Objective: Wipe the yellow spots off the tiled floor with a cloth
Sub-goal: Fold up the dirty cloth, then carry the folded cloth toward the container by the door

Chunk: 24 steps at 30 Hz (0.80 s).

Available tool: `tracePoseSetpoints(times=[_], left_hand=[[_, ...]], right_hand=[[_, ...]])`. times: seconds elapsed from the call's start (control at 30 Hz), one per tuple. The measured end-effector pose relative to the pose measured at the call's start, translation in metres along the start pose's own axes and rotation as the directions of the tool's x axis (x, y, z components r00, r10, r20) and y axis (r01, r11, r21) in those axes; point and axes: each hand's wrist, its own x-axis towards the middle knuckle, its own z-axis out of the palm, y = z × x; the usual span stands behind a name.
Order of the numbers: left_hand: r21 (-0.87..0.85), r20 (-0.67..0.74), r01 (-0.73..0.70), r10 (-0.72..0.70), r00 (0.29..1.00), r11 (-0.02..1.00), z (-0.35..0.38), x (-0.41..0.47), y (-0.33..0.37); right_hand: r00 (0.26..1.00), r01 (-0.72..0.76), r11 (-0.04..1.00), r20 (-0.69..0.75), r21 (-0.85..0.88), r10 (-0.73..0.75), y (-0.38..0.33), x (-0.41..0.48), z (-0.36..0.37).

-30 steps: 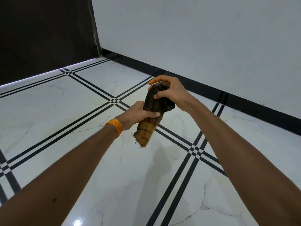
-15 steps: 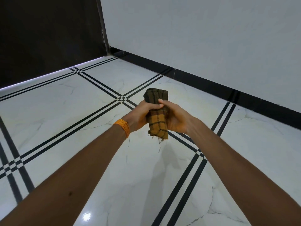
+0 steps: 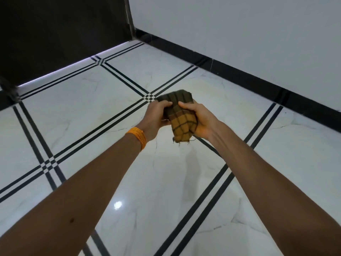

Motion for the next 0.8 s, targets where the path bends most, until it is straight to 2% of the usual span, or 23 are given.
tracePoseSetpoints(times=[0.13,0.27,0.43,0.53,0.63,0.8], left_hand=[[0.093,-0.045,0.066,-0.062,0.997,0.994,0.006,-0.028,0.050],[0.197,-0.051,0.148,-0.141,0.989,0.969,0.024,-0.078,0.105],[0.135,-0.038,0.135,-0.131,0.991,0.982,0.039,-0.167,0.190],[0.123,0.039,0.101,-0.107,0.994,0.987,0.050,-0.232,0.255],[0.159,0.117,0.000,-0.019,0.993,0.987,0.068,-0.295,0.332],[0.171,0.246,-0.106,0.061,0.967,0.980,0.112,-0.400,0.445]], right_hand=[[1.000,-0.002,1.000,-0.009,0.009,0.002,-0.034,-0.037,0.026],[0.996,-0.023,1.000,-0.084,0.019,0.025,-0.079,-0.096,0.054],[0.988,-0.026,0.999,-0.154,0.026,0.030,-0.146,-0.188,0.102],[0.981,-0.024,0.998,-0.191,0.051,0.033,-0.198,-0.257,0.139],[0.972,-0.021,0.999,-0.233,-0.035,0.012,-0.258,-0.335,0.176],[0.934,0.088,0.989,-0.335,-0.118,-0.123,-0.348,-0.471,0.227]])
